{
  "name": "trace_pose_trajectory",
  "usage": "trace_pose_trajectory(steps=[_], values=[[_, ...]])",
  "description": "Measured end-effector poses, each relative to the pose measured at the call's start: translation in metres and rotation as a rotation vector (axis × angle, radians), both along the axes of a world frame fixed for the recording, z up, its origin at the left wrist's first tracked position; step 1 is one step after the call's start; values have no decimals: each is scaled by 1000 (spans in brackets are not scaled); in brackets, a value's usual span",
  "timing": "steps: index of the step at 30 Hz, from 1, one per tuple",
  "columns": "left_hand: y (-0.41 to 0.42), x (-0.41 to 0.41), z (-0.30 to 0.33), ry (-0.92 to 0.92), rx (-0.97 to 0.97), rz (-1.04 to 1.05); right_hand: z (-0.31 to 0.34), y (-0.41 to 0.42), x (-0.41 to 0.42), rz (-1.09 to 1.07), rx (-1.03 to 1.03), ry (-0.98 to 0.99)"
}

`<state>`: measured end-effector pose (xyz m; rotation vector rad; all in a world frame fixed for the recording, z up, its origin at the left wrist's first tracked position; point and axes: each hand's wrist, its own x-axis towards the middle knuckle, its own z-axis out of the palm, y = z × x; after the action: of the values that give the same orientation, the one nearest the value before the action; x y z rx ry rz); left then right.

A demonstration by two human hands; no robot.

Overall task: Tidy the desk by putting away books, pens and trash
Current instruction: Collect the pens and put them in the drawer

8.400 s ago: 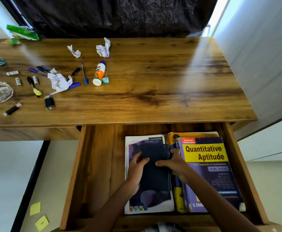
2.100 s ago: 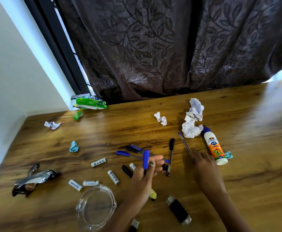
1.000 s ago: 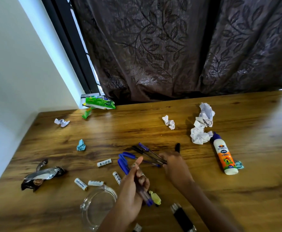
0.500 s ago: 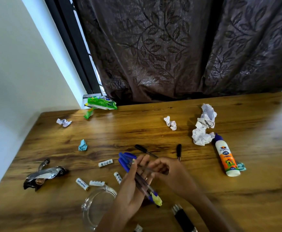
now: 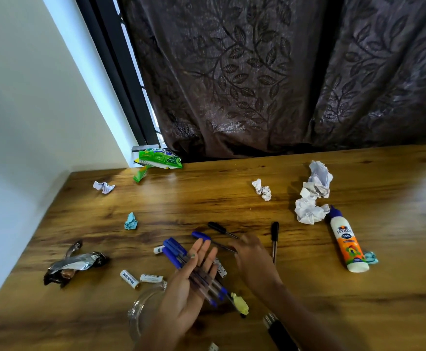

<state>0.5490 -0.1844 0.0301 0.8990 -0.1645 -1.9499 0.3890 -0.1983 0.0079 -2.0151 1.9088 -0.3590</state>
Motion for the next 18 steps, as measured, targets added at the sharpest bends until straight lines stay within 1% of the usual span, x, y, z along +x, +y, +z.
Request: trace_pose_trajectory(steps=[3,6,8,11,13,15,18], values=[[1,1,2,-16,11,9,6,2,0,-76,-17,-162],[1,0,3,-26,25,13,23,11,-2,-165,-47,-425],[1,-1,2,-21,37,14,38,22,-1,-132,1,-549],[2,-7,4,1,41,12,50,36,-1,49,117,-553],[2,-12,6,17,42,9,52,40,-5,64,162,-597],[3,-14,8,24,52,15,50,37,-15,-38,133,-595],[4,-13,8,19,51,9,37,25,-37,-293,32,-380]])
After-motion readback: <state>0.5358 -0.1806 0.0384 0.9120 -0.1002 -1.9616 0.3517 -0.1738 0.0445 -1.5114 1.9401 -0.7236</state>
